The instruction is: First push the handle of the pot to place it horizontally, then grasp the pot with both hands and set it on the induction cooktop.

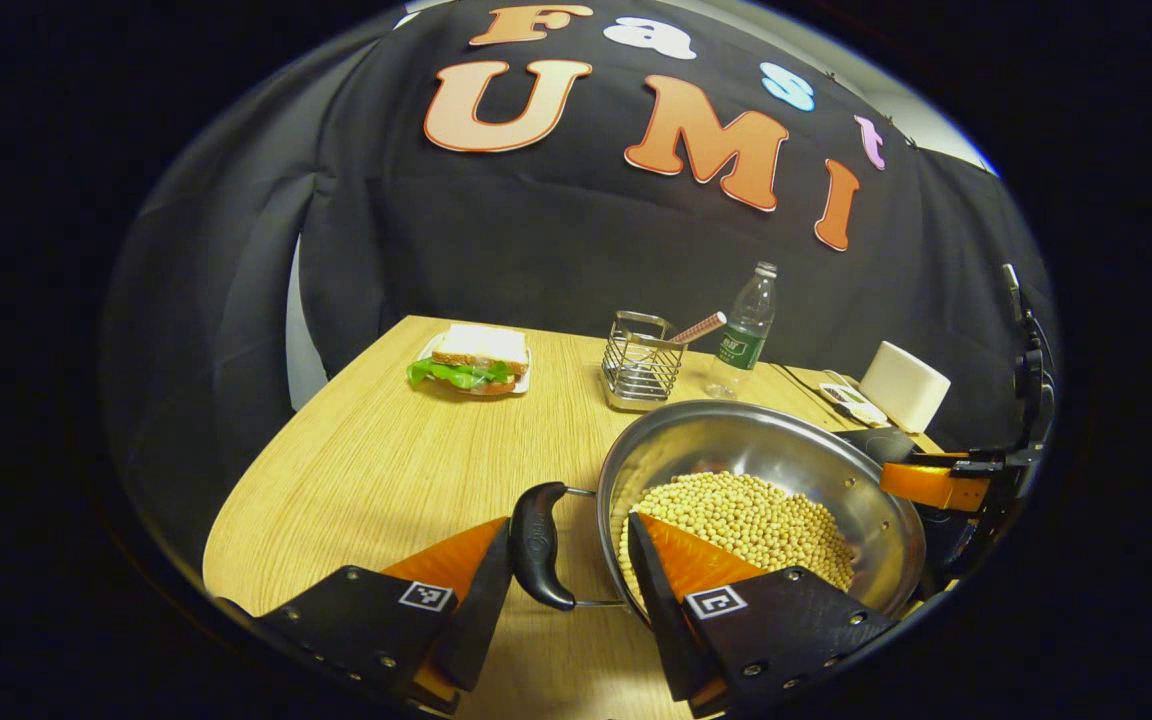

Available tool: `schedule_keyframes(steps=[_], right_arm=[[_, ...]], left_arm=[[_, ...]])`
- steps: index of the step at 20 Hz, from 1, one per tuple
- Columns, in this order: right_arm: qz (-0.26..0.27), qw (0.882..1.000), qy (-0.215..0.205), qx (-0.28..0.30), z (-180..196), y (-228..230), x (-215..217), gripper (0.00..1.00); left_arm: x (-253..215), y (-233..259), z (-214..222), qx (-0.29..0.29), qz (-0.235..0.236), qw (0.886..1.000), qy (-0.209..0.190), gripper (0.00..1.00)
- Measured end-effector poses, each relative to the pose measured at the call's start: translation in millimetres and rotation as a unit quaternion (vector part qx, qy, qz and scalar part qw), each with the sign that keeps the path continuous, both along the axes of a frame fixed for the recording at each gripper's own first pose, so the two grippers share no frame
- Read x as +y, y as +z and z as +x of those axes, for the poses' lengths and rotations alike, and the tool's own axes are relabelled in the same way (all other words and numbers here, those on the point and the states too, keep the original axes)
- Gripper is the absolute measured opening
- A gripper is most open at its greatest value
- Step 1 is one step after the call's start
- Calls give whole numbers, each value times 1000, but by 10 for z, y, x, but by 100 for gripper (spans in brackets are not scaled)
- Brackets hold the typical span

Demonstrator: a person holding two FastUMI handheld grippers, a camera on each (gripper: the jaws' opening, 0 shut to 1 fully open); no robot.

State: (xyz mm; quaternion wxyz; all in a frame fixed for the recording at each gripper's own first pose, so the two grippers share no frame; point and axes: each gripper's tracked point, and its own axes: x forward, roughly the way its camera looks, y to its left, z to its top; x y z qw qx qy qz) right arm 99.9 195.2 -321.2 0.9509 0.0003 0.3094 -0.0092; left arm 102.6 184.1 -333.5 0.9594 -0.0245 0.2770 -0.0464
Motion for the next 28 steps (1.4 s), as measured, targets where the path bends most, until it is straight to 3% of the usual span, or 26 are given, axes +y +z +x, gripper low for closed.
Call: schedule_keyframes(steps=[1, 3, 6, 8, 9, 10, 13, 14, 21, 22, 28], right_arm=[[0, 1000, 2, 4, -14, -26, 17, 96], [1, 1000, 7, 11, -25, -45, 49, 95], [3, 1000, 8, 24, -32, -123, 83, 83], [0, 1000, 0, 27, -31, -130, 24, 76], [3, 1000, -2, 26, -35, -125, 23, 74], [8, 1000, -5, 27, -43, -127, 31, 65], [14, 1000, 1, 25, -27, -99, 38, 56], [16, 999, 4, 29, -59, -96, 54, 47], [45, 999, 18, 21, -196, 180, 17, 49], [46, 999, 19, 16, -210, 252, -12, 45], [55, 998, 13, -9, -307, 596, -283, 49]], left_arm=[[-23, 9, 20, -3, -4, 1000, -2, 70], [-32, 22, 27, -4, -6, 1000, -5, 69], [-13, -18, 12, 3, -2, 1000, -4, 69], [13, -26, 25, 3, -5, 1000, 1, 67], [15, -25, 21, 7, -6, 1000, 3, 59], [22, -19, 1, 10, -7, 1000, 9, 60], [37, 3, -88, 21, -9, 999, 35, 48], [38, 21, -123, 22, -10, 999, 40, 48], [-23, 466, -301, -12, 1, 999, 50, 47], [-58, 532, -325, -17, 2, 999, 49, 48], [-403, 898, -406, -42, 2, 998, 38, 48]])
